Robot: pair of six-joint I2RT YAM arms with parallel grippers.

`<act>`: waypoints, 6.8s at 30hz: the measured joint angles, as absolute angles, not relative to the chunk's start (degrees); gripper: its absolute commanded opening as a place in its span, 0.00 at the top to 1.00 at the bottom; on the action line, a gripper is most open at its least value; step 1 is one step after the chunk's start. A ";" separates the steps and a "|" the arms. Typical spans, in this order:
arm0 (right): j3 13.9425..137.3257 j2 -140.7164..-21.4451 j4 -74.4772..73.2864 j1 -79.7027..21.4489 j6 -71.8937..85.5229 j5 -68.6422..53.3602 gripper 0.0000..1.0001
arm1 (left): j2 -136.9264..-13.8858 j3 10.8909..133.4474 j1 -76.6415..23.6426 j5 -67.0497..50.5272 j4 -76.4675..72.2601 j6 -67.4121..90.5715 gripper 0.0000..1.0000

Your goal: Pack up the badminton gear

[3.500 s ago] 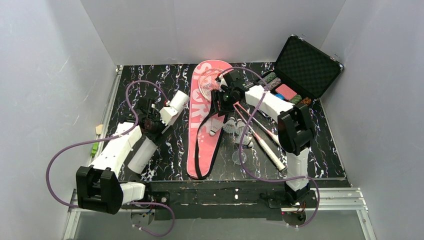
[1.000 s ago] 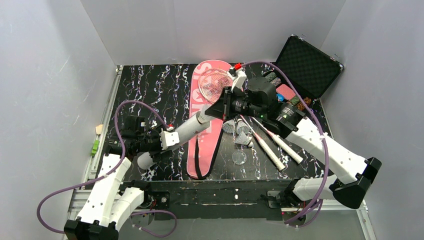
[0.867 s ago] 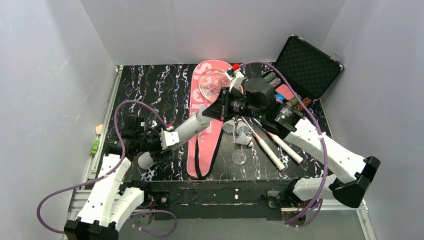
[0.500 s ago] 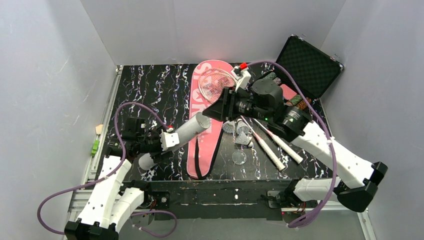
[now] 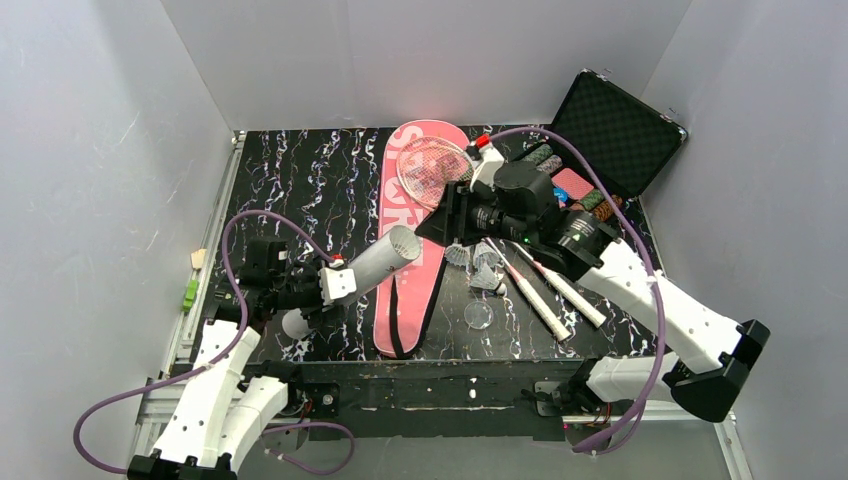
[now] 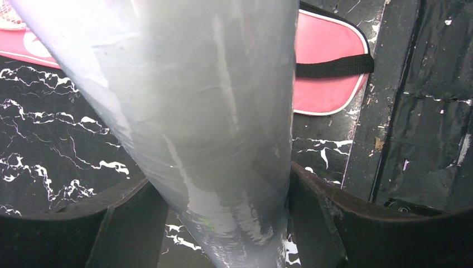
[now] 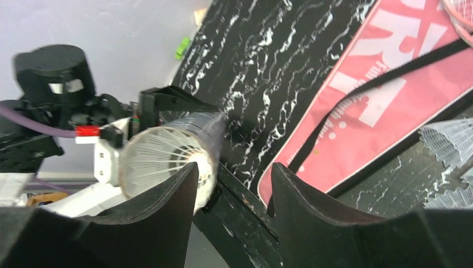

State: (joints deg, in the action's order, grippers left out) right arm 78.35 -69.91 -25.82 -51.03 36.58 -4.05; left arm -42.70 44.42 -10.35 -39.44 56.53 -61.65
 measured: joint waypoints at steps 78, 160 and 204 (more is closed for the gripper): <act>78.94 -103.35 -34.39 -39.83 67.59 13.91 0.24 | -35.99 37.85 -10.37 -37.30 57.89 -61.41 0.35; 78.78 -107.26 -37.41 -39.51 72.53 28.62 0.99 | -36.16 37.85 -10.37 -35.92 60.51 -64.14 0.39; 77.21 -67.55 -48.16 -49.06 24.73 -27.55 0.99 | -35.79 36.42 -10.37 -37.34 57.95 -65.54 0.33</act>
